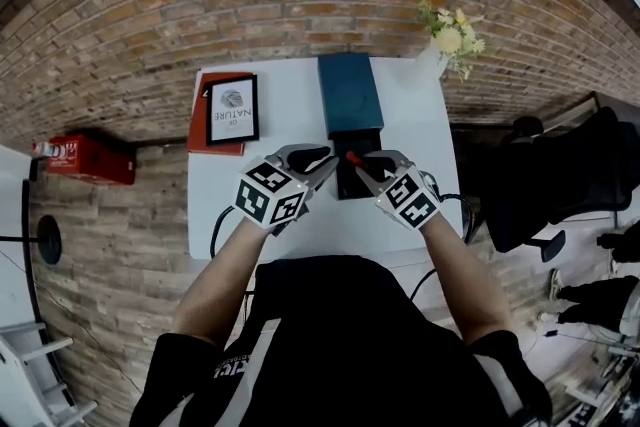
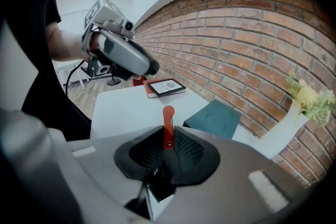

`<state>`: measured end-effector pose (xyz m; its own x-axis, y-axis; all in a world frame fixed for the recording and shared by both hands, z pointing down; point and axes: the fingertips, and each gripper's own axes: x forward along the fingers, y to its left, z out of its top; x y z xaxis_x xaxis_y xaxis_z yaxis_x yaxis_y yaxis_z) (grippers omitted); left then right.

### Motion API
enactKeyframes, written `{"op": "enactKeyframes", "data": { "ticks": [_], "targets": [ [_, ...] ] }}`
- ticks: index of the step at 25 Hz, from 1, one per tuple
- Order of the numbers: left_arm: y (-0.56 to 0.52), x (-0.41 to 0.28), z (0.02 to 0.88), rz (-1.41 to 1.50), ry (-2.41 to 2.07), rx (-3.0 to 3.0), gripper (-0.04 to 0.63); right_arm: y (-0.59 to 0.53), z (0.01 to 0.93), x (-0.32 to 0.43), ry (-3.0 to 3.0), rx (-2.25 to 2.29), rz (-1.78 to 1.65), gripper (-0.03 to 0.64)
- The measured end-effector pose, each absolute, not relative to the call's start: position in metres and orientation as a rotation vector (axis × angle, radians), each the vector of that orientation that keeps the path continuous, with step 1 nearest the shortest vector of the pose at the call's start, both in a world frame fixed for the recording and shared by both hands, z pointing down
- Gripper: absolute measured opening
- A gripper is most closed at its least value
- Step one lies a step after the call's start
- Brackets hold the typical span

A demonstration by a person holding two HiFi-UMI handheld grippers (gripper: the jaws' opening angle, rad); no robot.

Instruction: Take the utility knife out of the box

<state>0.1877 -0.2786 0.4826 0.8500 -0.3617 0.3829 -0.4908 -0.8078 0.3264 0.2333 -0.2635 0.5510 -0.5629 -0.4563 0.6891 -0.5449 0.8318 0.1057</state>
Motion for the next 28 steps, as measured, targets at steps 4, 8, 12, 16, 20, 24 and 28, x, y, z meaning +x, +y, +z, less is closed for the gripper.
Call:
{"op": "enactKeyframes", "data": {
  "ticks": [4, 8, 12, 16, 20, 24, 28],
  "targets": [
    [-0.278, 0.192, 0.483, 0.434, -0.592, 2.611, 0.101, -0.258, 0.534, 0.226, -2.288, 0.726, 0.065, 0.060],
    [-0.277, 0.194, 0.480, 0.428, -0.572, 2.620, 0.104, -0.252, 0.520, 0.216, -2.324, 0.706, -0.043, 0.060],
    [-0.273, 0.197, 0.479, 0.434, -0.552, 2.626, 0.104, -0.248, 0.510, 0.207, -2.367, 0.696, -0.099, 0.060],
    [-0.266, 0.200, 0.477, 0.433, -0.527, 2.634, 0.099, -0.245, 0.506, 0.206, -2.380, 0.714, -0.118, 0.060],
    [-0.261, 0.199, 0.475, 0.423, -0.524, 2.643, 0.053, -0.238, 0.502, 0.200, -2.396, 0.700, -0.157, 0.060],
    [-0.259, 0.197, 0.472, 0.402, -0.525, 2.635, 0.043, -0.235, 0.500, 0.196, -2.404, 0.701, -0.167, 0.060],
    [-0.254, 0.198, 0.466, 0.372, -0.508, 2.642, 0.024, -0.232, 0.497, 0.194, -2.413, 0.713, -0.173, 0.060]
  ]
}}
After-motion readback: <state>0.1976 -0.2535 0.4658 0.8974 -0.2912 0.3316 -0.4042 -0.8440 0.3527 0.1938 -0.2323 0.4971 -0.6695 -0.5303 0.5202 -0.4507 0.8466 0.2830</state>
